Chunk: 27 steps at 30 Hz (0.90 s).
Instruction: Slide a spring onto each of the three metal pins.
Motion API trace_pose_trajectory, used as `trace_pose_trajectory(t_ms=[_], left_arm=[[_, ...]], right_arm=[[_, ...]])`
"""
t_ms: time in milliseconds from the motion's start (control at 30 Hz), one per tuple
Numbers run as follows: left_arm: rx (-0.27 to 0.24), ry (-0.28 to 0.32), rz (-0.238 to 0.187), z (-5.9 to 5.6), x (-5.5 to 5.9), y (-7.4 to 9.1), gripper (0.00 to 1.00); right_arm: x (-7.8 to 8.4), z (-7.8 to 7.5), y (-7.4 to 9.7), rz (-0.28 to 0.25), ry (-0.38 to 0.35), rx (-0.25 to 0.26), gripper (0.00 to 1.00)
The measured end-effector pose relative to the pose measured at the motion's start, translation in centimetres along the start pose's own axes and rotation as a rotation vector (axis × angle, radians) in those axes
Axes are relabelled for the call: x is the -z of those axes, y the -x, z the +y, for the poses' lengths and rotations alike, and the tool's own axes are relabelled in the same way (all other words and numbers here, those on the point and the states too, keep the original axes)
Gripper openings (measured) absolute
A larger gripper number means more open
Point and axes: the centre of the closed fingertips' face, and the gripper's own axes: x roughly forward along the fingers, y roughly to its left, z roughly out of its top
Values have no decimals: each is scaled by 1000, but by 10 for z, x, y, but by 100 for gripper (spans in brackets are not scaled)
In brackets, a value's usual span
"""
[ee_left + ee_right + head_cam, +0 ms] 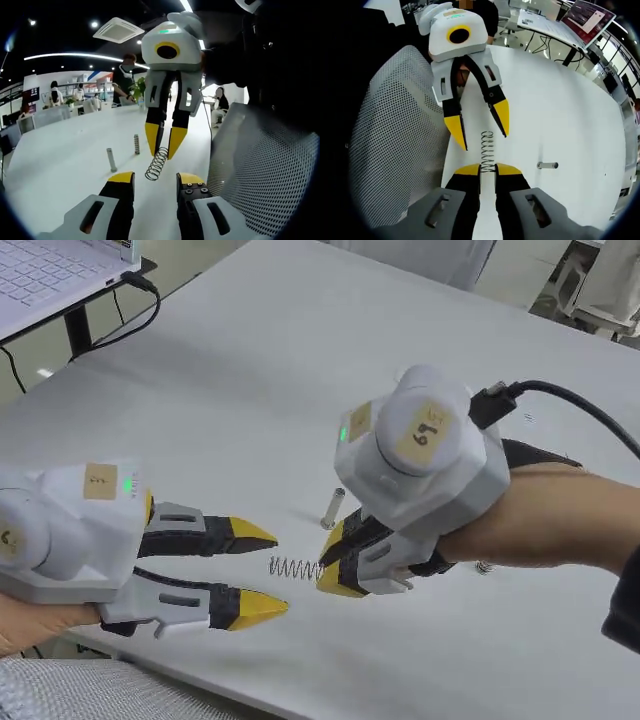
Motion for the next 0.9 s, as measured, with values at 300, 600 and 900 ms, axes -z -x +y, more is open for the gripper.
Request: trace_pose_trajectory(t_ms=[300, 600, 900], left_arm=[[33, -24, -11, -8, -3, -1, 12], [53, -26, -13, -13, -4, -5, 6], [53, -42, 7, -11, 0, -6, 4]], right_arm=[[2, 4, 2, 25, 44, -16, 8], [4, 9, 0, 41, 74, -40, 8], [2, 8, 2, 41, 81, -39, 8]])
